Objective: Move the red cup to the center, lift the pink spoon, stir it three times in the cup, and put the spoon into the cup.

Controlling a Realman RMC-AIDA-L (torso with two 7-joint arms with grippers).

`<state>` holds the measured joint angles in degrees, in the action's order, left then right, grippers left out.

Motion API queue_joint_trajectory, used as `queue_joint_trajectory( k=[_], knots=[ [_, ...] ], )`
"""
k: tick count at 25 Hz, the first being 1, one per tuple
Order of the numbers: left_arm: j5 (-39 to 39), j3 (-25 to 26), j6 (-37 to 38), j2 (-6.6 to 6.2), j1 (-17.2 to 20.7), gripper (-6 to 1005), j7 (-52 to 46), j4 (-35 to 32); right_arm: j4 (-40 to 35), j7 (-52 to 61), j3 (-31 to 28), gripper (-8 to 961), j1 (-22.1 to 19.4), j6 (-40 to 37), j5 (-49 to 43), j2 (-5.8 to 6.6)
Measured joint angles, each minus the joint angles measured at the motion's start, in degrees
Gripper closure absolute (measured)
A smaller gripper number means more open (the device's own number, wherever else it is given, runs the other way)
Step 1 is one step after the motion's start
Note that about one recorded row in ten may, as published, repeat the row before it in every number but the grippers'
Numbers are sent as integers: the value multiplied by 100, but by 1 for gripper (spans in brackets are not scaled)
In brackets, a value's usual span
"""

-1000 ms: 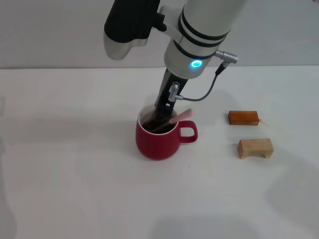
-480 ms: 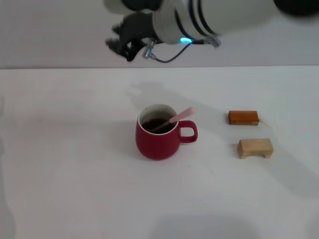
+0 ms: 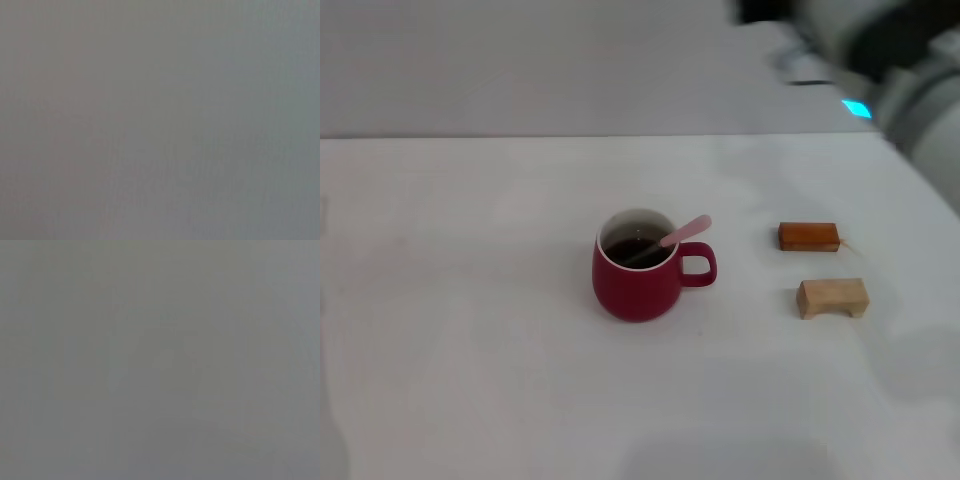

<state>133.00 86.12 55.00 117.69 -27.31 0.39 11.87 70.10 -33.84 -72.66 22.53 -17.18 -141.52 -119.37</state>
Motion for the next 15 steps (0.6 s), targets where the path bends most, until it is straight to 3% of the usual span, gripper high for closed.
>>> queue_joint_trajectory(
  k=[1, 2, 3, 4, 5, 6, 7, 11, 12, 15],
  knots=[
    [0, 0, 0, 0, 0, 170, 0, 0, -152, 7, 13, 696, -197, -562, 140, 7],
    [4, -4, 1, 2, 7, 170, 0, 0, -152, 7, 13, 696, -197, -562, 140, 7],
    [6, -6, 4, 5, 19, 170, -1, 0, -479, 12, 74, 696, -464, -1575, 390, 17],
    [6, -6, 6, 5, 29, 170, -1, 0, -479, 12, 74, 696, -464, -1575, 390, 17],
    [6, -6, 6, 5, 29, 170, -1, 0, -839, 57, 159, 696, -673, -2505, 589, 18],
    [7, -9, 8, 5, 37, 170, -2, -1, -1060, 138, 216, 696, -767, -2959, 701, 18],
    [7, -9, 8, 5, 37, 170, -2, -1, -1060, 138, 216, 696, -767, -2959, 701, 18],
    [14, -17, 29, 8, 87, 170, 17, -7, -2275, 1043, 314, 696, -983, -4671, 1210, 22],
    [15, -17, 36, 8, 88, 170, 24, -10, -2275, 1043, 314, 696, -983, -4671, 1210, 22],
    [16, -17, 74, 8, 102, 170, 43, -27, -3321, 1694, 276, 696, -889, -5420, 1596, 28]
  ],
)
